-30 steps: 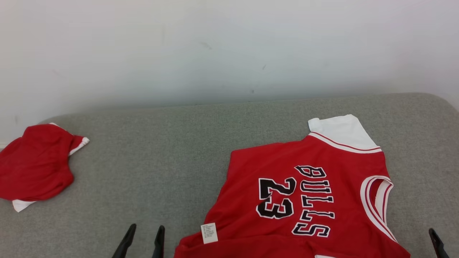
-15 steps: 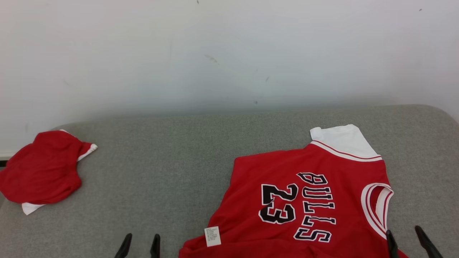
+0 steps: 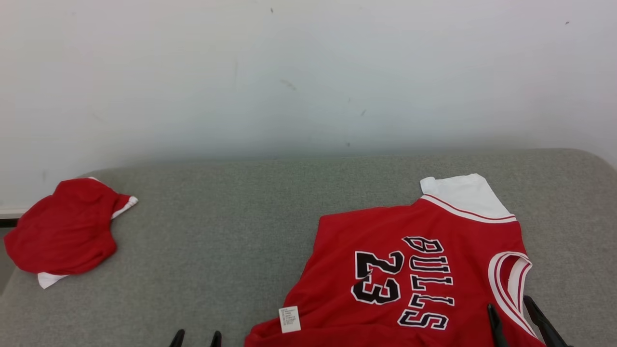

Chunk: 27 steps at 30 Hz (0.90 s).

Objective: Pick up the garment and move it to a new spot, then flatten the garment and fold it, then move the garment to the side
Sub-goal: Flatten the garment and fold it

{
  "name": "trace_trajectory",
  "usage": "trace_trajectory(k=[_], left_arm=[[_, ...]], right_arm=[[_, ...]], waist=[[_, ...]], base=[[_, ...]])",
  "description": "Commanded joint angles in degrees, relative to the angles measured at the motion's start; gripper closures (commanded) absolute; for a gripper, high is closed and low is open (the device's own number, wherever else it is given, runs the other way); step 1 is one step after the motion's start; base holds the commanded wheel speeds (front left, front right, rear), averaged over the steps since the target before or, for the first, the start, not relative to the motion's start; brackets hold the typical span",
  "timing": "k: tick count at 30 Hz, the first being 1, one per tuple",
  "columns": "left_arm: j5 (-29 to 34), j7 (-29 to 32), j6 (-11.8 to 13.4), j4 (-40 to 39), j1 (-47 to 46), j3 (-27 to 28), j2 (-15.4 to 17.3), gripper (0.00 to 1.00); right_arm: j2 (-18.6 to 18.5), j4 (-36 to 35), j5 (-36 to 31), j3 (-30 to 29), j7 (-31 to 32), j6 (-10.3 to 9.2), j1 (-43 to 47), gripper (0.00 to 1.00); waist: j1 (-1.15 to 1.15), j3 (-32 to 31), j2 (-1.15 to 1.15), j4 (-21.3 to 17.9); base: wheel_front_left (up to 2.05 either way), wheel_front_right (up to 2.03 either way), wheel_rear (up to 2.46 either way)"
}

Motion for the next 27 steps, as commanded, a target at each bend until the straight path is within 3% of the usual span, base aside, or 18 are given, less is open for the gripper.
trace_trajectory(k=[1, 16, 20, 27], left_arm=[[0.49, -0.01, -0.20, 0.34, -0.07, 0.15, -0.13, 0.00], [1.26, -0.01, -0.92, 1.61, -0.09, -0.37, -0.19, 0.00], [1.39, -0.01, -0.93, 2.33, -0.42, -2.53, 0.95, 0.00], [0.17, -0.01, -0.96, 4.43, -2.99, -10.23, 6.42, 0.00]], right_arm=[[-0.36, 0.26, 0.23, 0.07, -0.14, -0.16, -0.31, 0.00], [-1.65, 0.19, -1.87, 0.84, -0.15, -0.16, -1.21, 0.00], [-3.87, -0.34, -3.55, 1.77, -0.15, -0.16, -0.27, 0.00], [-11.90, 1.21, -7.15, 9.71, 2.67, -0.16, 2.35, 0.00]], waist=[[0.00, -0.06, 0.00, 0.26], [0.00, -0.19, 0.00, 0.76], [0.00, -0.29, 0.00, 0.55], [0.00, 0.94, 0.00, -1.00]], base=[[0.00, 0.00, 0.00], [0.00, 0.00, 0.00], [0.00, 0.00, 0.00], [0.00, 0.00, 0.00]])
